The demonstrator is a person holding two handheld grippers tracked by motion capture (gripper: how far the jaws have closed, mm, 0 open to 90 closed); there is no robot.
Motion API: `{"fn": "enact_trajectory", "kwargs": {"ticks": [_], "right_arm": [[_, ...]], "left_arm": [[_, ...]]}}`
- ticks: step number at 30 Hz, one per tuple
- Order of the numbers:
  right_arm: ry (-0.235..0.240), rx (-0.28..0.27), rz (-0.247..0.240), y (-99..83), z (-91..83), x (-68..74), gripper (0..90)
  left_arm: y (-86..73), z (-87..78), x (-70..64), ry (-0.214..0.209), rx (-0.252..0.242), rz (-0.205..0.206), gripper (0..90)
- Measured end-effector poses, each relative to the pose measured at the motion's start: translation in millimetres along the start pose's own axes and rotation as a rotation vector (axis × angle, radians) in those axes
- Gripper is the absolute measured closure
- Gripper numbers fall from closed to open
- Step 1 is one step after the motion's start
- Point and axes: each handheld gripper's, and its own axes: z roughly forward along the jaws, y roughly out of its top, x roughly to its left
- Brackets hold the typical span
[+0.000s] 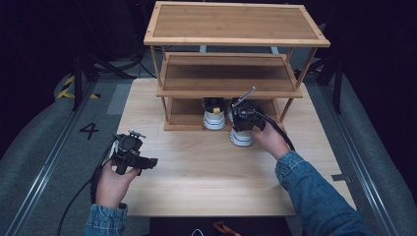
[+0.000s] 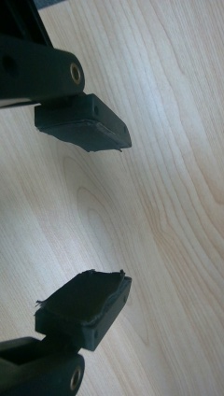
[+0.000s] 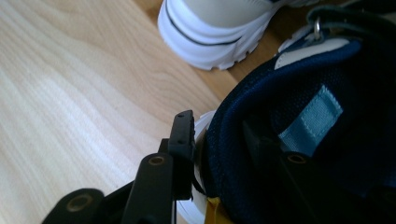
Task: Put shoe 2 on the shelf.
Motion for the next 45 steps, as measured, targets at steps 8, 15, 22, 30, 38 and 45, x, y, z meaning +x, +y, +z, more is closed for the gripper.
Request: {"fn": "enact_trajectory", "kwargs": {"ticks": [8, 15, 22, 30, 38, 45], "right_arm": [[-0.055, -0.017, -0.036, 0.2, -1.5, 5.5, 56.3], [-0.107, -0.094, -0.052, -6.0, -16.7, 9.9, 55.3], [-0.149, -0.21, -0.05, -20.9, -51.2, 16.9, 55.8], [-0.159, -0.297, 0.009, -47.5, -73.8, 26.1, 59.4], [-0.179, -0.272, 0.057, -69.3, -58.3, 26.1, 63.1], [-0.158, -0.22, 0.084, -72.6, -35.5, 24.4, 71.5]], "left_arm": [[2.0, 1.0, 3.3, 0.003, 0.003, -0.01, 23.7], [12.7, 6.5, -2.2, -0.01, 0.009, 0.02, 21.6], [27.3, 13.3, -7.0, -0.023, 0.018, 0.052, 21.4], [44.0, 19.9, -15.7, -0.047, 0.019, 0.071, 24.2], [51.9, 25.1, -19.6, -0.053, 0.024, 0.084, 24.3], [52.8, 26.9, -20.2, -0.054, 0.034, 0.091, 24.8]]}}
